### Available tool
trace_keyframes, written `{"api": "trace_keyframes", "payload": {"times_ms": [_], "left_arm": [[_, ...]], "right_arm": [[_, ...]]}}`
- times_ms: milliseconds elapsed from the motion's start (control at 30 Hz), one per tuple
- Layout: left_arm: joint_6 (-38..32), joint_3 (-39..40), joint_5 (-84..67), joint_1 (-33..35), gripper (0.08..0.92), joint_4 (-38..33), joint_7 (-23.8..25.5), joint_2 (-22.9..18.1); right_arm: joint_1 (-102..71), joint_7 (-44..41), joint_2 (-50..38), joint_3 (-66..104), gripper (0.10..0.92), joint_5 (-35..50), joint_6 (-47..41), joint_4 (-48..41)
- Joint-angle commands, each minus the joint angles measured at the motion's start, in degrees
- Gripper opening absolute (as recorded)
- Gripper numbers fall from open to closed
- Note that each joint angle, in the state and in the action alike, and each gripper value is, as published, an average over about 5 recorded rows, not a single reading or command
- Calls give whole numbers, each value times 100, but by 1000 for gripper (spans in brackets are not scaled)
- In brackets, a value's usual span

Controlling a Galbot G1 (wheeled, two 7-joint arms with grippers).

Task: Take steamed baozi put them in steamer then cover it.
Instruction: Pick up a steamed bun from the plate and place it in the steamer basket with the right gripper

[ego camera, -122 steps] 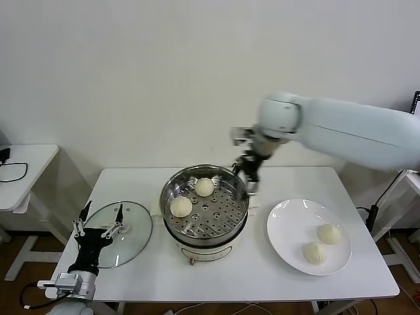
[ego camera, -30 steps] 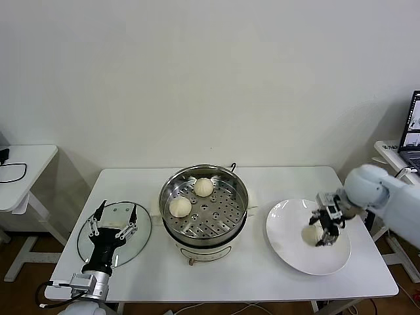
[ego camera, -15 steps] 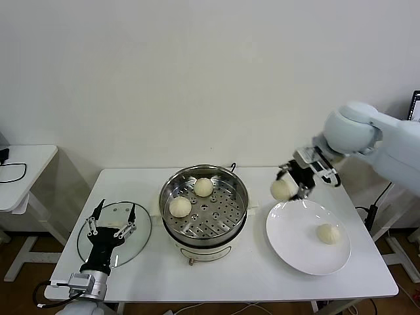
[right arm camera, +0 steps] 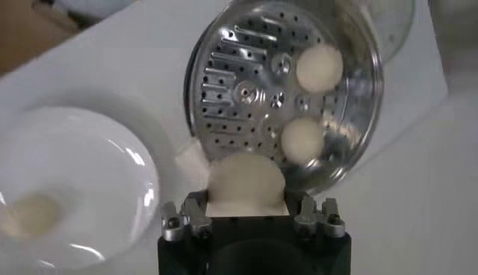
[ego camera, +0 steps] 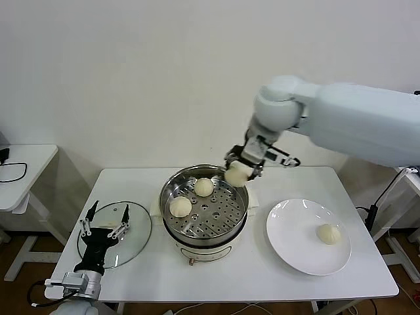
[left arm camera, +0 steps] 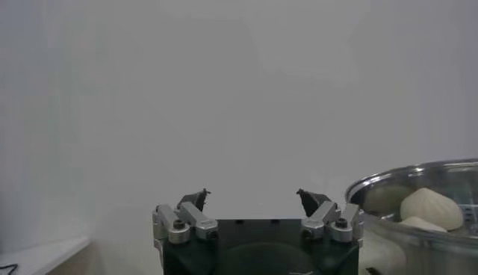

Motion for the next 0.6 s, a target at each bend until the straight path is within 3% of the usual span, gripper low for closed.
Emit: {"api": "trace_keyframes", "payload": {"times_ms": [33,600], "left_arm": [[-6,-184,-61,1,823,58,38,18],[-24,-309,-92,-41,823,220,82,56]], "right_arm": [[-154,362,1089,-286,696,-452,862,-210],[-655,472,1224,-337,703,-399,921,-19]]}}
